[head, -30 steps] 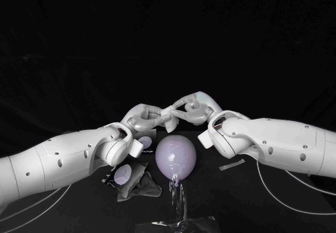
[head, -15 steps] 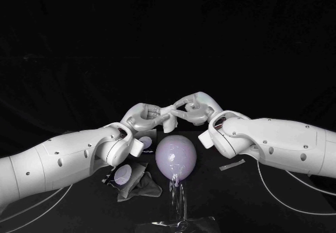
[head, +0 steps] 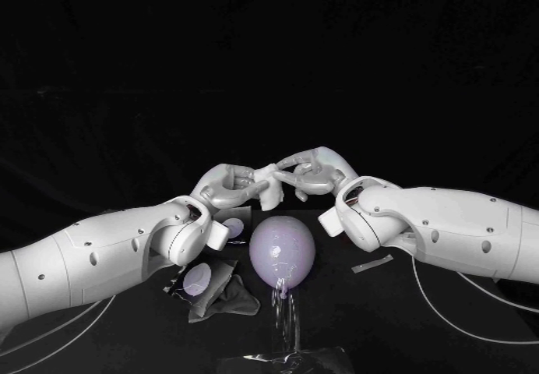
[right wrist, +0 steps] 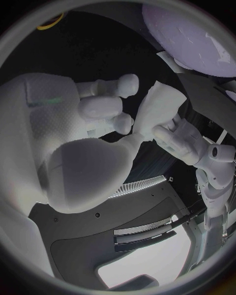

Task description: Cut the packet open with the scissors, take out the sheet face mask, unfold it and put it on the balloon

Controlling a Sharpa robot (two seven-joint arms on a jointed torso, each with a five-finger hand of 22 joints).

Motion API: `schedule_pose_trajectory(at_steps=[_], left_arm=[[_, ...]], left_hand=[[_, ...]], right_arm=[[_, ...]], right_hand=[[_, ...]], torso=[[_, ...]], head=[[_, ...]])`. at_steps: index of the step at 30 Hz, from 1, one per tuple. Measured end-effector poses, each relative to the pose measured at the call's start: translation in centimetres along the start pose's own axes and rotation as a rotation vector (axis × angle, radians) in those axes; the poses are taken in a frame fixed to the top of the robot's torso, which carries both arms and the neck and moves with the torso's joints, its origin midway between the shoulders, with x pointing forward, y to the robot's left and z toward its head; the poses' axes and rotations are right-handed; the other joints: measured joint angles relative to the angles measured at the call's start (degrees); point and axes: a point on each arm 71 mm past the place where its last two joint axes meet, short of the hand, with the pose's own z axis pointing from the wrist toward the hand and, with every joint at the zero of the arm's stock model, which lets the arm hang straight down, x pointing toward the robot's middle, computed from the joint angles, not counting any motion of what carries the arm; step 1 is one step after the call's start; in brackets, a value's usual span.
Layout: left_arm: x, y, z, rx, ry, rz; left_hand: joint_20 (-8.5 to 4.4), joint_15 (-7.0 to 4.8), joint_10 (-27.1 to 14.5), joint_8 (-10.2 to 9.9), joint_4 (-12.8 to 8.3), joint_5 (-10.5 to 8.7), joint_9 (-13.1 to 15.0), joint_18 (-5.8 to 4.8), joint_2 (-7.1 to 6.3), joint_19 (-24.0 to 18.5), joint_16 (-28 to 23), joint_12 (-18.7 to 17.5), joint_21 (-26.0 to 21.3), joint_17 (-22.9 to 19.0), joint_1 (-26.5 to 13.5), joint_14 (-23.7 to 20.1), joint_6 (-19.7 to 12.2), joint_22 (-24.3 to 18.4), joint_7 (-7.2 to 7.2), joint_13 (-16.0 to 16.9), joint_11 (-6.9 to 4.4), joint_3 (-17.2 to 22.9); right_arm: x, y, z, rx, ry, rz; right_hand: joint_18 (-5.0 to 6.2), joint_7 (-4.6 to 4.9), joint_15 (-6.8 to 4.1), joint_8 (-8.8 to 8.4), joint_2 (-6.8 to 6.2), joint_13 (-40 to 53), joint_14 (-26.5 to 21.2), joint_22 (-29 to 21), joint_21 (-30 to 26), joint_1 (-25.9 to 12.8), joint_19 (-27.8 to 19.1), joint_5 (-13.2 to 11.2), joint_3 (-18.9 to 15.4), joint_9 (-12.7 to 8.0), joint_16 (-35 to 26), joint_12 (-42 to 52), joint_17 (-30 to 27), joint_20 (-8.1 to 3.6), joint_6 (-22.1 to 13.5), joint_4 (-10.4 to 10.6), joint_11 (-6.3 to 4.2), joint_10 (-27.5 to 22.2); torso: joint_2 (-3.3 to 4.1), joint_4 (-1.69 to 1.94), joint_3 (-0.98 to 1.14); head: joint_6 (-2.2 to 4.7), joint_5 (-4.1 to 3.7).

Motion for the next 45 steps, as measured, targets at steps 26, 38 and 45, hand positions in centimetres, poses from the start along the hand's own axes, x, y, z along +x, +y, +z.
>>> schedule_pose_trajectory(at_steps=[26, 38, 45], left_arm=[[-1.7, 0.2, -0.9, 0.009, 0.022, -0.081], [-2.0, 0.3, -1.3, 0.010, 0.069, -0.142], [-2.2, 0.3, -1.5, 0.007, 0.086, -0.193]], left_hand=[[-0.84, -0.21, -2.08, 2.11, -3.16, -0.13, 0.84, 0.52, 0.62, 1.41, 0.16, -2.00, 3.37, 1.08, -4.18, 2.90, -2.38, 1.72, 0.30, -0.18, 0.83, 3.62], [-1.89, -0.23, -2.08, 2.88, -3.88, 0.02, 0.86, 0.48, 1.24, 2.90, 0.16, -2.00, 6.18, 1.63, -5.54, 3.71, -3.34, 3.10, 0.57, -0.18, 0.83, 4.34], [-2.57, -0.68, -2.28, 3.33, -4.47, 0.01, 1.73, 0.44, 1.60, 3.58, 0.16, -2.00, 7.32, 2.12, -6.22, 5.39, -4.02, 3.85, 0.69, -0.18, 0.62, 4.58]], right_arm=[[-4.8, -2.4, -1.2, 0.009, -0.072, 0.081], [-4.0, -2.4, -1.5, -0.045, -0.014, -0.003], [-2.5, -2.2, -1.6, -0.095, 0.037, -0.096]], right_hand=[[1.04, 1.48, 3.24, -1.55, 1.12, -56.82, -11.69, -39.85, -37.99, 4.25, 1.82, 0.57, 1.88, -1.28, -59.09, -42.25, -45.45, 3.13, 4.31, 1.48, 2.49, -0.85], [0.86, -0.93, -1.24, -1.55, 0.38, -59.67, 3.95, -39.07, -31.77, 4.84, 13.46, 0.57, 4.30, -1.28, -53.81, -40.41, -44.60, -1.27, 6.91, -2.55, -1.13, 9.67], [-1.98, -3.19, -3.78, -2.02, -3.26, -53.00, 6.44, -13.09, 3.27, 1.19, 21.38, 2.73, 1.71, -1.61, -24.67, -33.62, -19.65, -3.95, 7.71, -2.44, -3.78, 16.34]], torso=[[0.00, -0.03, 0.02], [0.05, 0.01, -0.03], [0.05, 0.04, -0.03]], head=[[-0.05, -0.14], [-0.60, -0.27], [-0.77, -0.42]])
